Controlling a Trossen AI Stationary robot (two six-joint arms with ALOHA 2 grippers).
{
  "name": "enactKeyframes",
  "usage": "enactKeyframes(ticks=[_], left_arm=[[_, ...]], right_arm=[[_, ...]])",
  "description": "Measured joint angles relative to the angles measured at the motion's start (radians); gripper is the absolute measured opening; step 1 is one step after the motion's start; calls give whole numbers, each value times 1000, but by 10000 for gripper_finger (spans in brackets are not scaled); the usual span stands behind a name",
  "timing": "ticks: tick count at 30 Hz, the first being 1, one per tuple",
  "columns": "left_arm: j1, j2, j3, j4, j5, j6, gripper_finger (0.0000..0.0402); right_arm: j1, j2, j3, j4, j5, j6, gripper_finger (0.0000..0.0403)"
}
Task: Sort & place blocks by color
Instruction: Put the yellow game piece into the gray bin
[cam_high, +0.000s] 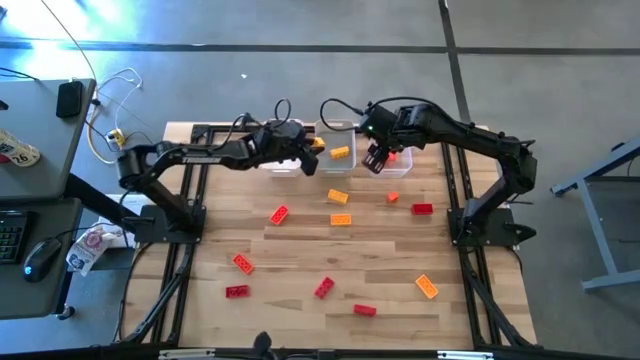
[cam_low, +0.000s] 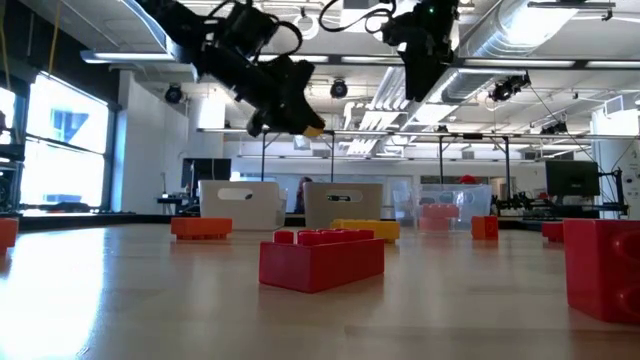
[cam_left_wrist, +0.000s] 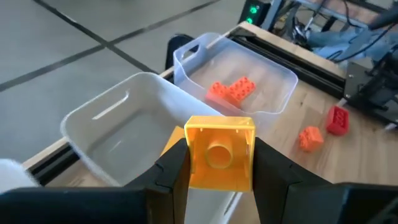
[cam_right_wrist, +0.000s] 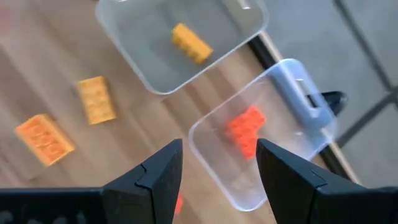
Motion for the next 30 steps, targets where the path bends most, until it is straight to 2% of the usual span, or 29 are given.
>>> enactKeyframes(ticks=[6,17,24,30], left_arm=[[22,108,68,-16,47,17,107],[31,243,199,-152,62,63,112],[36,264,234,-211,62,62,147],[35,264,234,-213,62,70,176]], right_arm=[[9,0,0,-22,-78,0,193],[45,1,0,-162,-89,8,193],[69,1,-27,-227,-88,0,193],[83,1,-150,-227,-74,11,193]])
